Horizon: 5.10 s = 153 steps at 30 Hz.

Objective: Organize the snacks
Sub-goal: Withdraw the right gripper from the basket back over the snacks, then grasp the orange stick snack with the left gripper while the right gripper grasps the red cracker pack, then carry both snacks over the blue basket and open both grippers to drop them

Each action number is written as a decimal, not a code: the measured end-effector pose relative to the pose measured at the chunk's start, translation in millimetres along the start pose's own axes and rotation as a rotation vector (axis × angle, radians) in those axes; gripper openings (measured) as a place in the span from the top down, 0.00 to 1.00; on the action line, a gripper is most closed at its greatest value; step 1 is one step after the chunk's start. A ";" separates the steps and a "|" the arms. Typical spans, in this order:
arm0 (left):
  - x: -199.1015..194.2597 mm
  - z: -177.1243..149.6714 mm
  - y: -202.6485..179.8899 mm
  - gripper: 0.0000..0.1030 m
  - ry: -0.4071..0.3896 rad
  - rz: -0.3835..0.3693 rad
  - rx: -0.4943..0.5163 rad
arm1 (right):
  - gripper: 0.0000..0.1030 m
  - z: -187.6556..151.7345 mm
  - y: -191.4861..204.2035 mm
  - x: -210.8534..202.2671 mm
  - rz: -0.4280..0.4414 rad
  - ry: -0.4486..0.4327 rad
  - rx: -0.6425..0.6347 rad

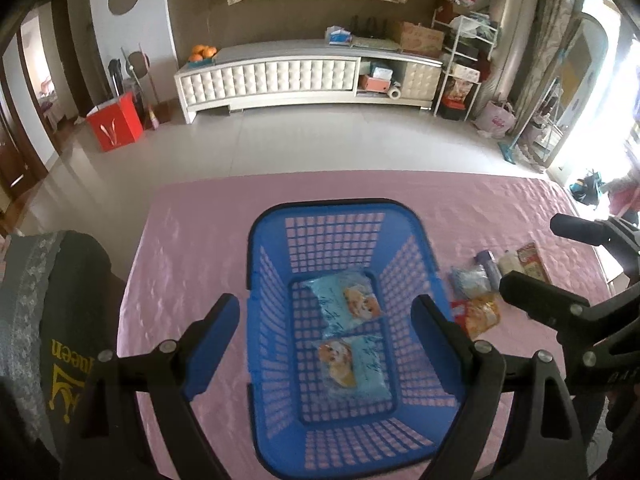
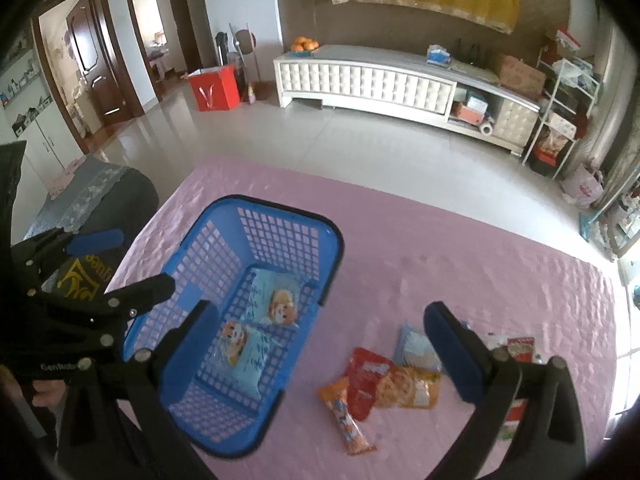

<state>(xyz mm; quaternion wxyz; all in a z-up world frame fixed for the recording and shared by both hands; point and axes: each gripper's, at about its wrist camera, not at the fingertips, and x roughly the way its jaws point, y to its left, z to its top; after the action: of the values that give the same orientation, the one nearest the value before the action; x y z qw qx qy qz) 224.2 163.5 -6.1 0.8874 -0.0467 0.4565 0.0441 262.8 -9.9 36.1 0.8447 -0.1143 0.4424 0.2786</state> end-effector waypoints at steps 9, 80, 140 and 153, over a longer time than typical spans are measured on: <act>-22.3 -10.9 -49.6 0.17 -0.007 -0.033 0.034 | 0.00 -27.1 -24.6 -39.7 -0.009 -0.042 0.031; 138.3 -117.9 -196.0 0.78 0.229 -0.058 -0.065 | 0.25 -184.2 -188.8 45.7 0.014 0.163 0.276; 104.2 -49.3 -228.3 0.79 0.121 -0.211 0.074 | 0.97 -119.9 -203.4 31.4 -0.067 0.144 0.209; 8.9 -49.3 -158.9 0.79 -0.011 -0.205 0.035 | 0.97 -80.5 -107.9 -30.5 -0.038 0.006 0.102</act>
<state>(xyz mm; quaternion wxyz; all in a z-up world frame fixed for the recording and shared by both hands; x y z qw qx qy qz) 208.9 0.1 -35.1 0.8904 -0.0776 0.4451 -0.0545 255.5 -144.9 8.2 0.8533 -0.0803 0.4564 0.2391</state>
